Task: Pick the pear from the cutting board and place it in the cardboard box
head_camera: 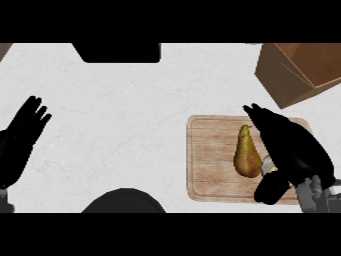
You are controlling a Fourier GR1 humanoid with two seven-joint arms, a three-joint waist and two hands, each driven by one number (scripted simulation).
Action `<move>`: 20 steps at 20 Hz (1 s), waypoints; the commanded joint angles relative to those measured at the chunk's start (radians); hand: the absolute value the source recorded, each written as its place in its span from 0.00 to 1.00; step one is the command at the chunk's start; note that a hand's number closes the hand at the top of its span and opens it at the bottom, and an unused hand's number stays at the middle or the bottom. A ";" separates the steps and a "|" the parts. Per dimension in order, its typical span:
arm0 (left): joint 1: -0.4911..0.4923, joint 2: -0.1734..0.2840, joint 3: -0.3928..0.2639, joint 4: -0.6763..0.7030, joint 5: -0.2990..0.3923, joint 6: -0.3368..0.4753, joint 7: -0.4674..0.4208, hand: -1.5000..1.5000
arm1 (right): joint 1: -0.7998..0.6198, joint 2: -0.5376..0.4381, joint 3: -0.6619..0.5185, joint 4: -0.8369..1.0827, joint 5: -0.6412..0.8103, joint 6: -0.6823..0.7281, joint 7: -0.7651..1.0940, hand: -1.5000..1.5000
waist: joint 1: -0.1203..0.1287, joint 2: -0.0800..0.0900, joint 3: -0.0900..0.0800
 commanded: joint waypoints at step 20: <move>-0.017 -0.034 0.057 -0.038 -0.029 -0.041 0.065 0.50 | -0.042 0.223 0.029 0.154 0.246 0.140 0.079 0.00 | 0.002 -0.001 0.000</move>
